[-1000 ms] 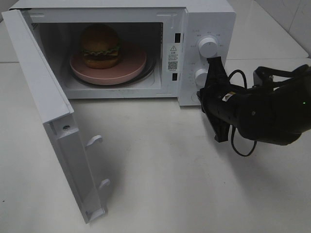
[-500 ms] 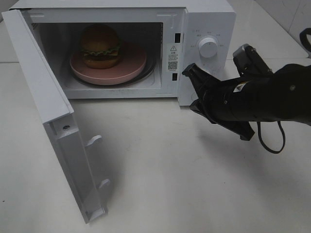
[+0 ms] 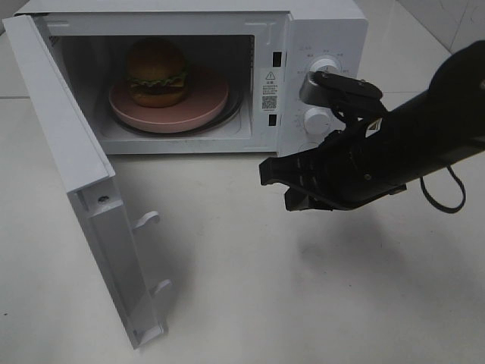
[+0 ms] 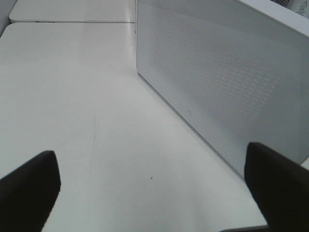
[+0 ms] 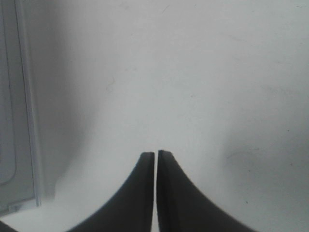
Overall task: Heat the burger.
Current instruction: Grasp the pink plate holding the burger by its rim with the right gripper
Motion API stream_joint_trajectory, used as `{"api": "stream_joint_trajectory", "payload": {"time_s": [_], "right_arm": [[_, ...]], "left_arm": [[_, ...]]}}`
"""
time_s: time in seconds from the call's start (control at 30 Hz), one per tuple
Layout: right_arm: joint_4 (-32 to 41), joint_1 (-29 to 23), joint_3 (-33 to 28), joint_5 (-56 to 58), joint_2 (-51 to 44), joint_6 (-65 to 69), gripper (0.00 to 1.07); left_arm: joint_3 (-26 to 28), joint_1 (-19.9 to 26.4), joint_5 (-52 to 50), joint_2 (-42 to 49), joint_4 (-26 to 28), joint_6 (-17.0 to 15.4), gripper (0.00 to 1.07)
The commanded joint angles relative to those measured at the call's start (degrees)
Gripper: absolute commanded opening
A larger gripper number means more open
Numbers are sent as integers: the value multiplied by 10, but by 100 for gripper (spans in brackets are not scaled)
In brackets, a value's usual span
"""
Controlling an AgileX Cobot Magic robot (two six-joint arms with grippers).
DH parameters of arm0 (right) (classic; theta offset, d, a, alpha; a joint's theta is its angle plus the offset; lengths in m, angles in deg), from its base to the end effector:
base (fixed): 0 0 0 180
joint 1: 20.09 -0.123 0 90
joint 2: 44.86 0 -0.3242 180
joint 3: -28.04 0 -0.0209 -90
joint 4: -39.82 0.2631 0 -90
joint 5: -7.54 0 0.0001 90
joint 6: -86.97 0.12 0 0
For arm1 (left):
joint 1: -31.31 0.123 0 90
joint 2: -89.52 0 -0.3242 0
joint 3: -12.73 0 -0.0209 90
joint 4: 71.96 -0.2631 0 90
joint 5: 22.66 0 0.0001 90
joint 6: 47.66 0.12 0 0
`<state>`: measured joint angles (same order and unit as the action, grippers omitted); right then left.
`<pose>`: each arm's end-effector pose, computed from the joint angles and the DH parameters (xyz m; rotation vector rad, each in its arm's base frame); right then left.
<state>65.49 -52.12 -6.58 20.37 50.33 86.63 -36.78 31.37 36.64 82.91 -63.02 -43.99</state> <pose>0.2645 0.1791 0.2001 -0.2038 2.5344 0.5311 -0.0076 -0.0161 0.2738 0.0684 2.0066 -0.1442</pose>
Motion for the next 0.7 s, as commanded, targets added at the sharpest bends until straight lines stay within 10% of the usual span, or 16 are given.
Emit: {"api": "stream_joint_trajectory", "payload": {"time_s": [0.03, 0.7], "right_arm": [[-57, 0, 25, 68, -5, -17, 5], [-211, 0, 133, 270, -19, -368, 12]], "left_arm": [[-2, 0, -5, 13, 1, -1, 98], [-2, 0, -5, 13, 1, -1, 98]]}}
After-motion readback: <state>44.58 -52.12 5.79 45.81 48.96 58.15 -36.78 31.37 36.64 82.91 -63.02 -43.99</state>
